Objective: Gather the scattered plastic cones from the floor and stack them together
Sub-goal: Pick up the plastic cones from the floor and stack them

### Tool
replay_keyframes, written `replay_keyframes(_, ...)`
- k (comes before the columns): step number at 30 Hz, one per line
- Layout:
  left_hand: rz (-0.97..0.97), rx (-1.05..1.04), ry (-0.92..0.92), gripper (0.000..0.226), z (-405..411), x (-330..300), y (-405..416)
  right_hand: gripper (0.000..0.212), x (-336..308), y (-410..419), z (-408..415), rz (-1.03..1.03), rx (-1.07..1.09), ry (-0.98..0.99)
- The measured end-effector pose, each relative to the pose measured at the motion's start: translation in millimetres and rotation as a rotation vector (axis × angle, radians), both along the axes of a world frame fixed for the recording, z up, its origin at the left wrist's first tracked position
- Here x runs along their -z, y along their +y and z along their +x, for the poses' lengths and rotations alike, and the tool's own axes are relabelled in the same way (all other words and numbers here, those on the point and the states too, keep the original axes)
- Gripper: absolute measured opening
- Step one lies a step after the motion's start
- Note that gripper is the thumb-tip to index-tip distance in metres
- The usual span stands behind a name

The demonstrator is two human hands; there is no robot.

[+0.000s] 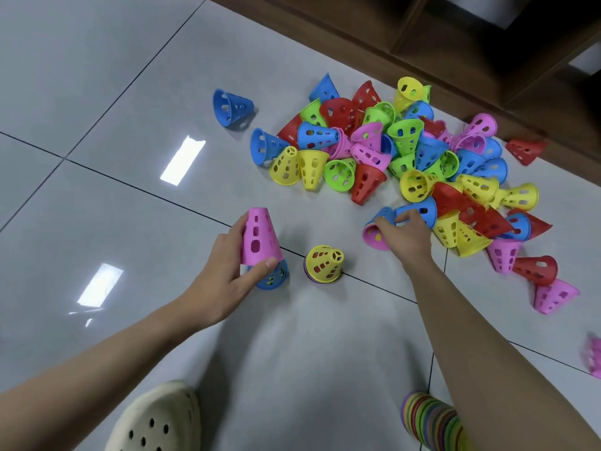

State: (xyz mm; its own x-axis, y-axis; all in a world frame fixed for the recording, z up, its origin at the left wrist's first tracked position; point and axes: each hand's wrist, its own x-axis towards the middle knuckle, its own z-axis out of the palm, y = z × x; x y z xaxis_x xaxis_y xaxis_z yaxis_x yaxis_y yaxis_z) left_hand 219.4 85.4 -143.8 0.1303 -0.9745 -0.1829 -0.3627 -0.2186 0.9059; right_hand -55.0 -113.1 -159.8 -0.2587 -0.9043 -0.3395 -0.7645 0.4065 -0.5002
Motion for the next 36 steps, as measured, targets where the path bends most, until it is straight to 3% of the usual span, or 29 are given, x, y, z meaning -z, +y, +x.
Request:
replay_keyframes(5,-0.056,0.083,-0.146,0.082,-2.4,18.8,4.8,0.062,0.9,-1.9,2.4,0.246,0.01,-0.076)
replay_keyframes(11,-0.11,0.185,-0.27,0.052,0.3,47.4,3.8,0.058,6.4,5.5,5.0,0.327,0.012,-0.07)
replay_keyframes(17,-0.191,0.277,-0.374,0.046,6.4,57.2,-3.3,0.061,5.2,12.1,8.3,0.299,0.01,-0.073)
replay_keyframes(20,-0.176,0.271,-0.393,0.047,6.2,57.7,-7.1,0.046,2.0,12.4,9.9,0.292,0.052,-0.169)
replay_keyframes(25,-0.163,0.231,-0.388,0.049,3.6,58.7,-8.3,0.018,-6.9,25.0,8.9,0.234,0.109,-0.488)
replay_keyframes(30,-0.148,0.229,-0.377,0.05,4.2,57.6,-11.9,0.029,-11.6,44.4,4.9,0.02,0.138,-0.629)
replay_keyframes(36,-0.105,0.218,-0.307,0.053,-0.4,53.3,-22.2,0.024,-35.4,76.9,14.9,-0.117,0.134,-0.722)
